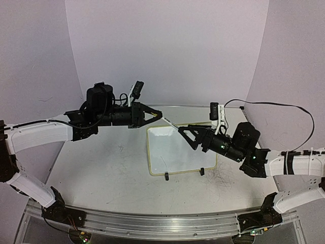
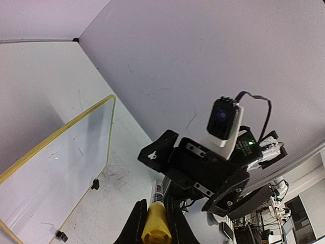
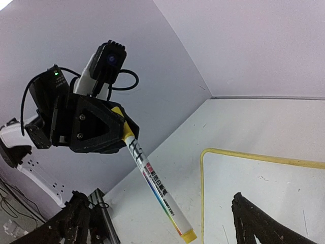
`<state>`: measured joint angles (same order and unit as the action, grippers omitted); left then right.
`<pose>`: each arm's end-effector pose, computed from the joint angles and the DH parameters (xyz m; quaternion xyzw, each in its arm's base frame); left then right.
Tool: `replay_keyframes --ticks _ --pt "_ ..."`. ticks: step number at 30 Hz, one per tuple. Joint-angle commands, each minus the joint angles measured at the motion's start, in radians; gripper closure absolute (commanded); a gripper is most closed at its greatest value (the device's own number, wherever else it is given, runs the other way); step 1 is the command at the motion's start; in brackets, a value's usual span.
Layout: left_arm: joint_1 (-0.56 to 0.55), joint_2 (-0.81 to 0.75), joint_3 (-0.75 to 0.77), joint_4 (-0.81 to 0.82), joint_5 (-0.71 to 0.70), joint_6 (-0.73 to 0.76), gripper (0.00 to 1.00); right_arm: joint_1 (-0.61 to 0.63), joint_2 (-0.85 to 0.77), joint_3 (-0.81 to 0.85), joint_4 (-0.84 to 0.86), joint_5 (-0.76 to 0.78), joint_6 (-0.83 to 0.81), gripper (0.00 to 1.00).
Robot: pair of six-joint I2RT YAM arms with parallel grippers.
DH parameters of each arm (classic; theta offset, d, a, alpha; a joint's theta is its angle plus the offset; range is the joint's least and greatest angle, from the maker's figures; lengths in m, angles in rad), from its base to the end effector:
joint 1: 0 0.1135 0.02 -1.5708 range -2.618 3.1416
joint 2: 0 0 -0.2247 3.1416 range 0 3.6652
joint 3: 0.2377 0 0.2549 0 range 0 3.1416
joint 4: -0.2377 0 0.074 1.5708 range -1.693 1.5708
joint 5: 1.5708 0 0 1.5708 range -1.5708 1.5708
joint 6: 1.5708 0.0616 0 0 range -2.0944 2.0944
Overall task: Write a sentence on the whiteboard
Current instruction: Open the pen cap from the whiteboard marker.
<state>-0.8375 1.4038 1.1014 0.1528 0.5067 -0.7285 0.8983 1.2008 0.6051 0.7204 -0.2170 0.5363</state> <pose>0.2211 -0.2900 0.2995 0.2032 0.7238 -0.5801 0.3136 0.1831 0.2512 0.2504 -0.1983 0.6324 0.5440 0.5146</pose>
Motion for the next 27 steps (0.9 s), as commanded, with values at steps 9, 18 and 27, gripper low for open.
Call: replay_keyframes --ticks 9,18,27 --pt "0.003 -0.038 -0.044 0.303 0.114 -0.142 1.00 -0.003 0.130 0.128 0.322 -0.215 0.141 0.26" --pt "0.003 -0.037 -0.074 0.366 0.128 -0.181 1.00 -0.003 0.231 0.196 0.429 -0.279 0.221 0.52" --pt "0.003 -0.043 -0.091 0.389 0.111 -0.197 1.00 -0.003 0.260 0.195 0.480 -0.267 0.238 0.69"
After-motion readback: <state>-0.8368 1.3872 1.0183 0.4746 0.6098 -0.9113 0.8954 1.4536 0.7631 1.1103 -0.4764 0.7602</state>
